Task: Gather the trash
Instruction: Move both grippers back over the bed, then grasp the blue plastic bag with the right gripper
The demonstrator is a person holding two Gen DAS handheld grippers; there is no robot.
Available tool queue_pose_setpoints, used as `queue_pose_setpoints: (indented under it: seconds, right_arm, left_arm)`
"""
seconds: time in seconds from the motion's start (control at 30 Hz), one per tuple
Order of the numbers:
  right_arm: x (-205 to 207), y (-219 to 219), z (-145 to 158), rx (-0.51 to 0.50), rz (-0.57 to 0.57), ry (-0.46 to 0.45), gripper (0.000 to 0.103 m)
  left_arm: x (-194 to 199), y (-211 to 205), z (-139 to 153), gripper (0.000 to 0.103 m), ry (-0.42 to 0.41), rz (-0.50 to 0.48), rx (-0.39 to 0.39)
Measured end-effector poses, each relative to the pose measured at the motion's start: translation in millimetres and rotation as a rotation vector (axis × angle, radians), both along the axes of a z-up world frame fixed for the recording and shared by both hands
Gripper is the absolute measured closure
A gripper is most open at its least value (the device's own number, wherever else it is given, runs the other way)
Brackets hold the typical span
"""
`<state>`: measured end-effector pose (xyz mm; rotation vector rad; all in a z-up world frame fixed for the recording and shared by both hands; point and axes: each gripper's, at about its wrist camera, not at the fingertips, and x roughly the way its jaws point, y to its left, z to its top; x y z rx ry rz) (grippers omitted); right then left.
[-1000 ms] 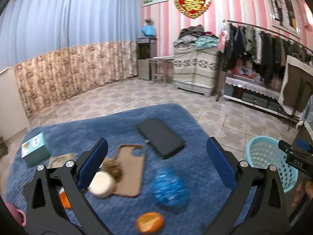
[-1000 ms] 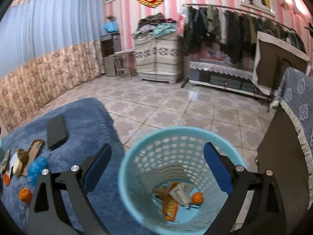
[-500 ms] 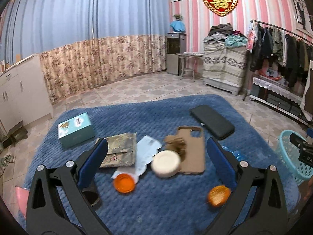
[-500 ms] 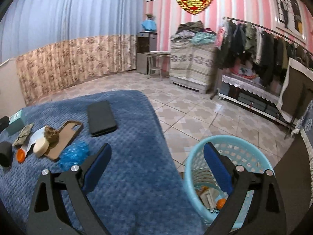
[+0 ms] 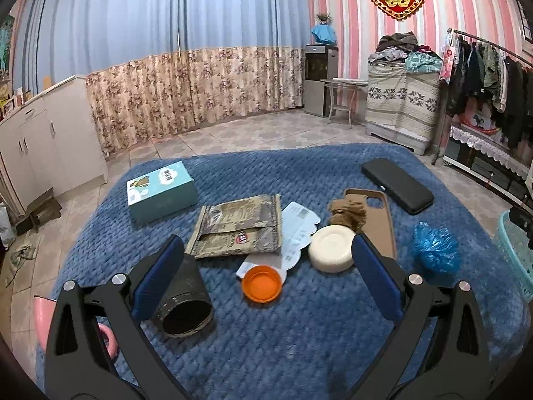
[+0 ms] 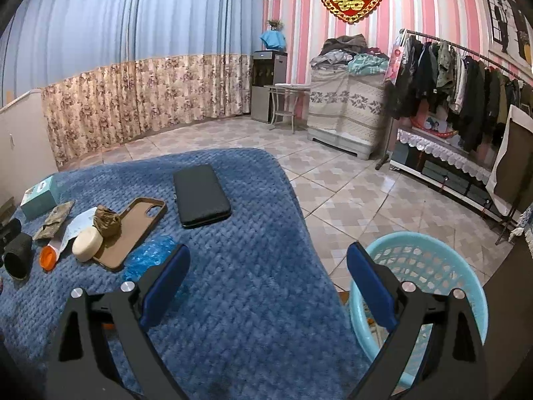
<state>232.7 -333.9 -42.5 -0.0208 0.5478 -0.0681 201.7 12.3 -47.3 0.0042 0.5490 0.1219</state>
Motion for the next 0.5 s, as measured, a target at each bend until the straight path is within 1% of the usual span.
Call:
queue_pose_setpoints:
  seconds: [0.1, 0.27, 0.4, 0.5]
  right_arm:
    - [3.1, 5.7, -3.1, -0.006, 0.010, 0.009, 0.010]
    - [12.9, 12.6, -12.1, -0.006, 0.019, 0.052, 0.010]
    - [21.9, 17.0, -18.5, 0.030, 0.032, 0.070, 0.010]
    - [27.1, 27.3, -24.1, 0.043, 0.069, 0.084, 0.010]
  left_arm:
    - [-1.4, 2.9, -4.7, 0.006, 0.007, 0.007, -0.001]
    - [0.0, 8.5, -15.7, 0.006, 0.033, 0.018, 0.003]
    - [1.7, 12.5, -24.4, 0.006, 0.044, 0.024, 0.013]
    - [3.7, 15.1, -28.4, 0.006, 0.049, 0.024, 0.027]
